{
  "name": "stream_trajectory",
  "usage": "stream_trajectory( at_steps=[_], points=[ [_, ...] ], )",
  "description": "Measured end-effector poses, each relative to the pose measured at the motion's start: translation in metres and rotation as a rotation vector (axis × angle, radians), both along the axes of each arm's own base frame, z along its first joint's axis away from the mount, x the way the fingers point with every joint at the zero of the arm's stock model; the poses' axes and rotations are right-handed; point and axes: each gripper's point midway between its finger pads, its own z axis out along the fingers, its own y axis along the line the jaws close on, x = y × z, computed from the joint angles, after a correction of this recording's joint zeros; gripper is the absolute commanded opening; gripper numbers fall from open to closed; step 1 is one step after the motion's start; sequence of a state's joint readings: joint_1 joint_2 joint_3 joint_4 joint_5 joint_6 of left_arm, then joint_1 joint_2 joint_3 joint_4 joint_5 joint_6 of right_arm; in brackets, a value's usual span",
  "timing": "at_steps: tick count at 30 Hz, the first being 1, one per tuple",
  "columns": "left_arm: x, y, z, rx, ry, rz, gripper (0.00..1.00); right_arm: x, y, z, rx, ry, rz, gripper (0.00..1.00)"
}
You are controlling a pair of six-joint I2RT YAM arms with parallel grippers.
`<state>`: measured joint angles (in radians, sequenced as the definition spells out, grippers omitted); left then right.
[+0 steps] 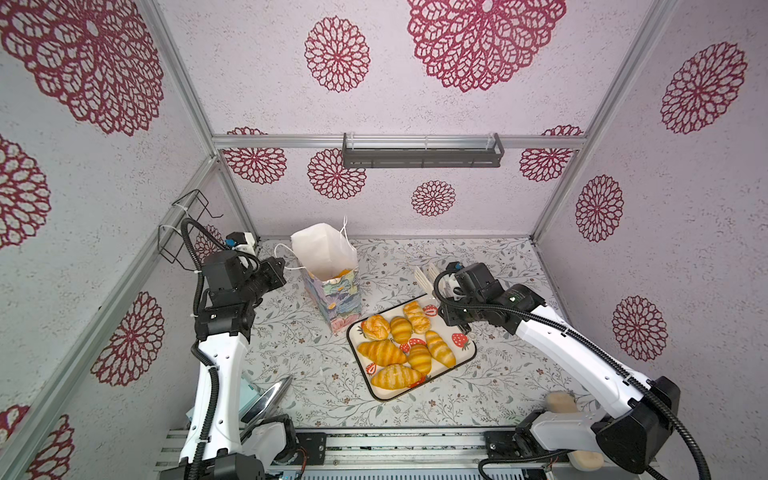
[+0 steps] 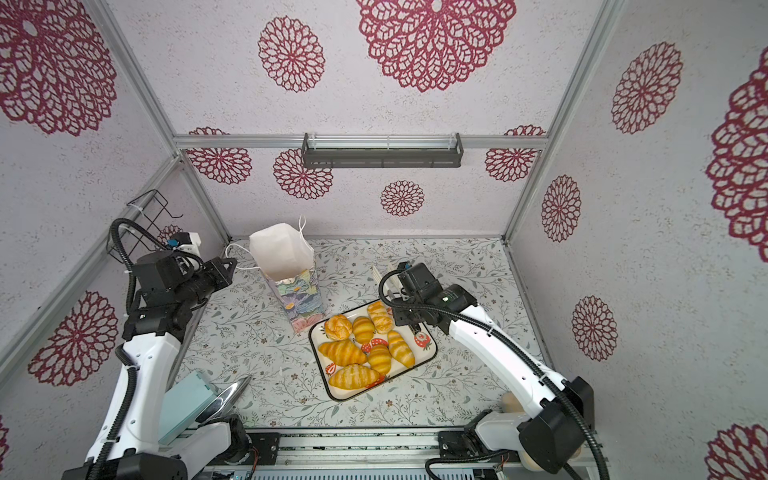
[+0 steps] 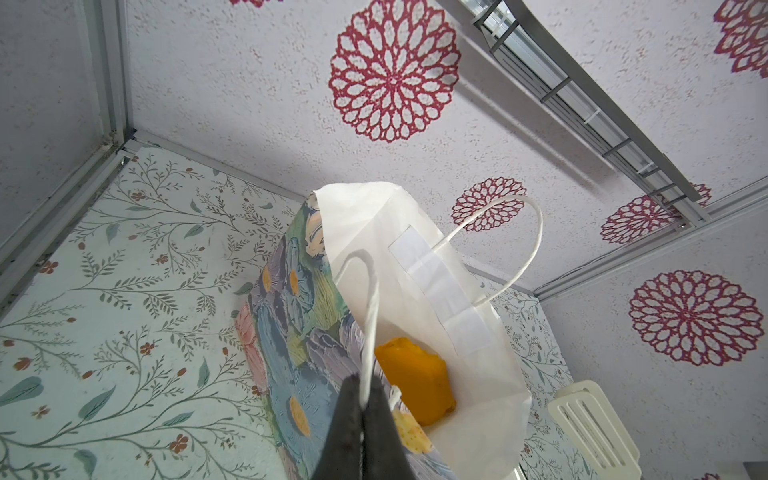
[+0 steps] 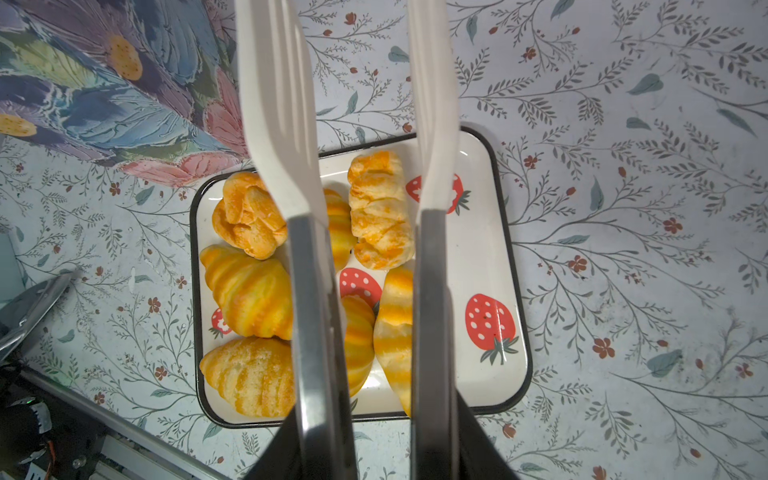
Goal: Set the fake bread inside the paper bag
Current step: 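Move the tongs with the right gripper over the tray of breads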
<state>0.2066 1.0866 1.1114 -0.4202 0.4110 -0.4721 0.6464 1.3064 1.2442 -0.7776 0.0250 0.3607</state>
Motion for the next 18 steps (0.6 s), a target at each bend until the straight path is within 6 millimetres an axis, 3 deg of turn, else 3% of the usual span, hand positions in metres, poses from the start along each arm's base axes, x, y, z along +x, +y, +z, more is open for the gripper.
stream_trajectory(
  at_steps=[10,18],
  points=[
    [0.0,-0.005,0.004,-0.014,-0.016,-0.023,0.0,-0.01,-0.007,-0.044,-0.001,0.093,-0.02,0.46],
    [0.001,-0.001,0.003,-0.007,-0.01,-0.005,0.0,-0.014,-0.002,-0.055,0.032,0.119,-0.014,0.49]
  ],
)
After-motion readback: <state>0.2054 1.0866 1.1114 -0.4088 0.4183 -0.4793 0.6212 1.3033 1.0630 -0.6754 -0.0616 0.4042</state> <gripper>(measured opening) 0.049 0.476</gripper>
